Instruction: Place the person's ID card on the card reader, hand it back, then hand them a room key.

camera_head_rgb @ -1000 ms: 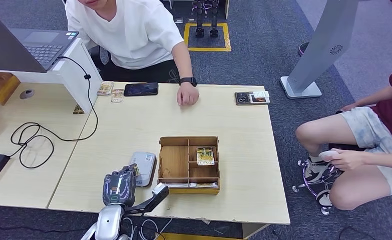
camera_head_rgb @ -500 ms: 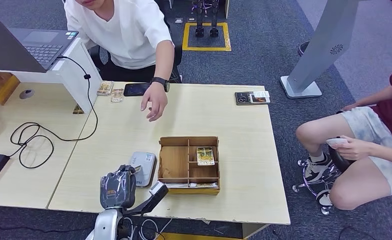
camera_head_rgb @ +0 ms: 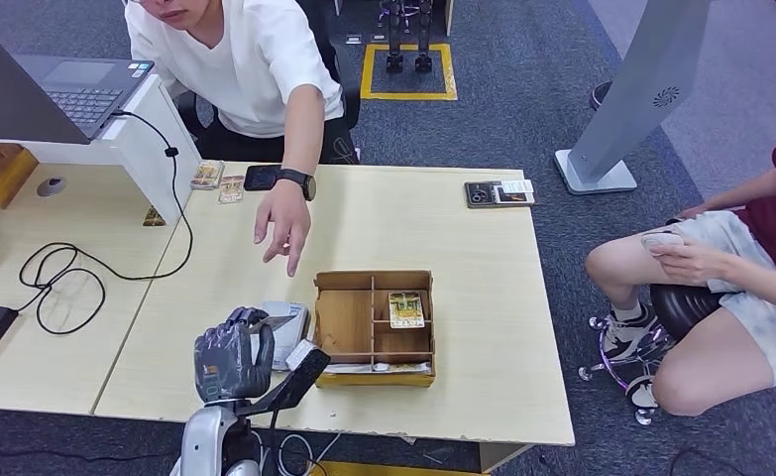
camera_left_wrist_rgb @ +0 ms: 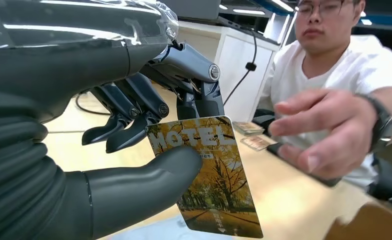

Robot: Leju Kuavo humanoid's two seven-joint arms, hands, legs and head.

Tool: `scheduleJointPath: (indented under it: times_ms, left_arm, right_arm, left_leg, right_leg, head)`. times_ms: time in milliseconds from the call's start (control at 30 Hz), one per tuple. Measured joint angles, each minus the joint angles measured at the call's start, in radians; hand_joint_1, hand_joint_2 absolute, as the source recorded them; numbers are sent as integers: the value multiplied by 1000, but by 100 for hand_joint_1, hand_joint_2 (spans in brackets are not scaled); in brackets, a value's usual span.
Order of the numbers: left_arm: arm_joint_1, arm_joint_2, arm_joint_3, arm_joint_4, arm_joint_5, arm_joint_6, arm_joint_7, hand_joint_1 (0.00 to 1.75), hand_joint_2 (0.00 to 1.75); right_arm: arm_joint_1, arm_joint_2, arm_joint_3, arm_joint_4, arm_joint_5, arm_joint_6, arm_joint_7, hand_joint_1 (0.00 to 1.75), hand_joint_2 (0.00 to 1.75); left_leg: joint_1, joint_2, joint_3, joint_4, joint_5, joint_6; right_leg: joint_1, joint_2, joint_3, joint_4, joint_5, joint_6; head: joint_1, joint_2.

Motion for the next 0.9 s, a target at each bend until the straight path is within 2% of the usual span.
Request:
scheduleJointPath:
  times_ms: [267, 833, 900]
  left_arm:
    - [-88, -7, 0, -46, 54, 1, -27, 175, 175]
    - [-234, -8, 0, -11, 114, -13, -3, 175, 175]
    - [-244, -10, 0, -4, 123, -12, -3, 169, 175]
  right_arm:
    - [2, 0, 16, -5, 32, -13, -14, 0, 175]
    - [-6, 0, -15, 33, 134, -48, -69, 0, 175]
    - [-6, 0, -18, 37, 140, -50, -70, 0, 175]
  left_leg:
    - [0, 0, 0, 0, 0, 0]
    - [0, 0, -1, 0, 0, -1]
    - [0, 0, -1, 0, 0, -1]
  right_leg:
    - [0, 0, 0, 0, 0, 0]
    - [0, 0, -1, 0, 0, 0]
    - [0, 0, -1, 0, 0, 0]
  head:
    - [0, 0]
    - [0, 0]
    - [0, 0]
